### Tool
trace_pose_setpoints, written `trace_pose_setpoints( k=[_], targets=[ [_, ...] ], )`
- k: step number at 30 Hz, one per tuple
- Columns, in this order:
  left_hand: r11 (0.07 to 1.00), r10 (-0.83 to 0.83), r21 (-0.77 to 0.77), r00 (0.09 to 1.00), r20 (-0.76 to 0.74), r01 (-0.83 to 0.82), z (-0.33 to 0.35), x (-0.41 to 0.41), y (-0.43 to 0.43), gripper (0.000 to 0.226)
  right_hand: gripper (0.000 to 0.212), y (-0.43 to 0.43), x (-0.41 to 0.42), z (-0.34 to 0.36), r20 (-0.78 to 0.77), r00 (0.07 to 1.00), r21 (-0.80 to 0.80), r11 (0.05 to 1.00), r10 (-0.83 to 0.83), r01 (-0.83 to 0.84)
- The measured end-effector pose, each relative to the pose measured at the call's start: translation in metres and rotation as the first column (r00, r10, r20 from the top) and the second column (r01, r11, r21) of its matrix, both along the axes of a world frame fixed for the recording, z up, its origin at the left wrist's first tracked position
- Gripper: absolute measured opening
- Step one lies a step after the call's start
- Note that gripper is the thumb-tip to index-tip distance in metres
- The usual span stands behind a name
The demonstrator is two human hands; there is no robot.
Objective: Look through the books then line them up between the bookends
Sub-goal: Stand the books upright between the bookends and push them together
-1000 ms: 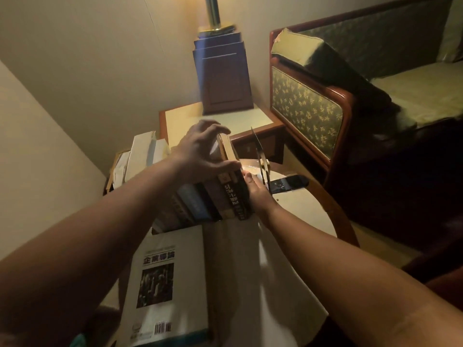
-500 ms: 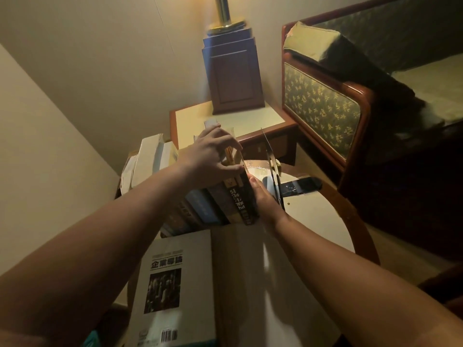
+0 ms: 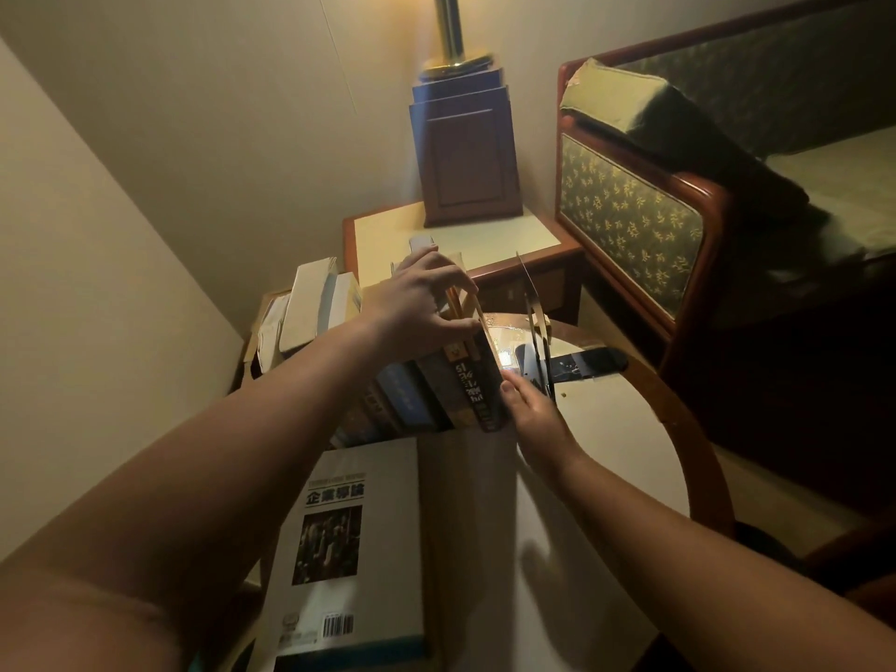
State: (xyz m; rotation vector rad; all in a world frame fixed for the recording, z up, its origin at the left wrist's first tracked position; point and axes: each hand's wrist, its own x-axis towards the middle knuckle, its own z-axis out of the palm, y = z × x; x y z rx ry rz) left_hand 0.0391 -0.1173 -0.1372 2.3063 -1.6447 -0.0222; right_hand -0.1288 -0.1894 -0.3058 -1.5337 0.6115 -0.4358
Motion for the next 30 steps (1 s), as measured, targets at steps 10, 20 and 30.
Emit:
trace_pose_setpoints(
  k=[10, 20, 30],
  targets=[
    [1.0, -0.011, 0.003, 1.0, -0.008, 0.011, -0.001, 0.003, -0.003, 0.052, 0.051, 0.074, -0.022, -0.018, -0.059, 0.992, -0.254, 0.959, 0.111, -0.122],
    [1.0, -0.025, 0.008, 0.999, 0.026, 0.025, 0.0, 0.002, -0.003, 0.046, 0.093, 0.135, 0.011, -0.008, -0.511, 0.808, -0.64, 0.498, 0.293, -0.585],
    [1.0, -0.007, -0.006, 0.999, 0.032, 0.007, 0.0, 0.0, -0.003, 0.046, 0.093, 0.134, 0.003, -0.009, -0.498, 0.81, -0.525, 0.636, 0.31, -0.566]
  ],
)
